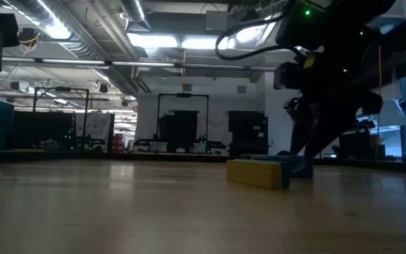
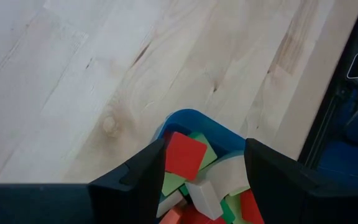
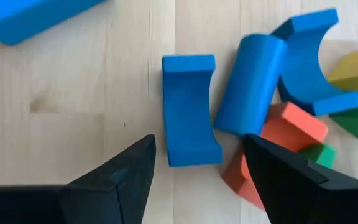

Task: Sort blocks by size
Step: Put the blue arch block into the blue bin, then put the green arch block into the blue bin

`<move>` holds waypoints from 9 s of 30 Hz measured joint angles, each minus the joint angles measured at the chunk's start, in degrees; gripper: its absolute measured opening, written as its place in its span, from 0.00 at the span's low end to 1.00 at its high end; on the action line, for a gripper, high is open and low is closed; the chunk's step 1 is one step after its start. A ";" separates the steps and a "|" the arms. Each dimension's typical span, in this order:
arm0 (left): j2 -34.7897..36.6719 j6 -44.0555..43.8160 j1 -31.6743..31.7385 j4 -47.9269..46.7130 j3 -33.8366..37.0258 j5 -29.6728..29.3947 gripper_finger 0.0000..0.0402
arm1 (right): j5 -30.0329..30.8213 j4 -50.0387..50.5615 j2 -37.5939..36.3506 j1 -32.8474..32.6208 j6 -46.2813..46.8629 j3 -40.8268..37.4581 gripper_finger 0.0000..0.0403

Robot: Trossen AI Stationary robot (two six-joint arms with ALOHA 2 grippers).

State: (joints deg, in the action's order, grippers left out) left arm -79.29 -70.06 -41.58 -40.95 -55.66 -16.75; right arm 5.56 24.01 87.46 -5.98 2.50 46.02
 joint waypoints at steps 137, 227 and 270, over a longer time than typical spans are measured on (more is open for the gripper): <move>-11.21 100.53 23.69 44.35 -0.04 -9.73 0.12 | -23.71 -13.95 4.52 0.05 75.88 19.30 0.37; -0.52 9.57 6.50 1.32 -0.04 10.58 0.30 | 0.83 20.25 4.48 10.12 9.03 9.55 0.62; -0.48 9.62 6.49 1.32 -0.04 10.58 0.30 | 5.37 19.59 4.66 10.12 -8.90 13.18 0.62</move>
State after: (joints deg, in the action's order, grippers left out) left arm -79.76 -60.44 -35.09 -39.63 -55.70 -6.17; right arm 10.93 43.60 92.12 4.14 -6.39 59.20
